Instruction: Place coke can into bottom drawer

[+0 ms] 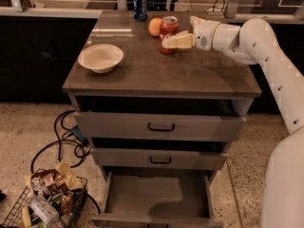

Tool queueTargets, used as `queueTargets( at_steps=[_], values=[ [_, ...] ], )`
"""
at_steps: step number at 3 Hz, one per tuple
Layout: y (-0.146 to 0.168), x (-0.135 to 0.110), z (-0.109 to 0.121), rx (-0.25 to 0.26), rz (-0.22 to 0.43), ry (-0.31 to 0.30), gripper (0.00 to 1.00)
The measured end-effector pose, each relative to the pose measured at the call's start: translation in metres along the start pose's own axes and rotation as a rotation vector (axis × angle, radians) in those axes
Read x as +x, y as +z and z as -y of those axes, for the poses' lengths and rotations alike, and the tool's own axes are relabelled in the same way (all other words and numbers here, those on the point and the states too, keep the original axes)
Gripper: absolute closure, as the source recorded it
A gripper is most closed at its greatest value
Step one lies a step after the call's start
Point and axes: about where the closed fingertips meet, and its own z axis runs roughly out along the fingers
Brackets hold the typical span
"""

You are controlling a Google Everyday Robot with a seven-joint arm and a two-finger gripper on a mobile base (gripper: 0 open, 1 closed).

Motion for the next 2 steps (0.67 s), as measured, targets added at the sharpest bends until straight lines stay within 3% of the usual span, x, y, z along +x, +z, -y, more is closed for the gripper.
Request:
queueTargets(
  at_steps=[1, 2],
  values=[
    [0.0153, 0.0064, -0.0017, -0.022, 0.028, 0.018, 0.15],
    [0.019, 0.0066, -0.0044, -0.028, 0.027, 0.019, 0.46]
  ],
)
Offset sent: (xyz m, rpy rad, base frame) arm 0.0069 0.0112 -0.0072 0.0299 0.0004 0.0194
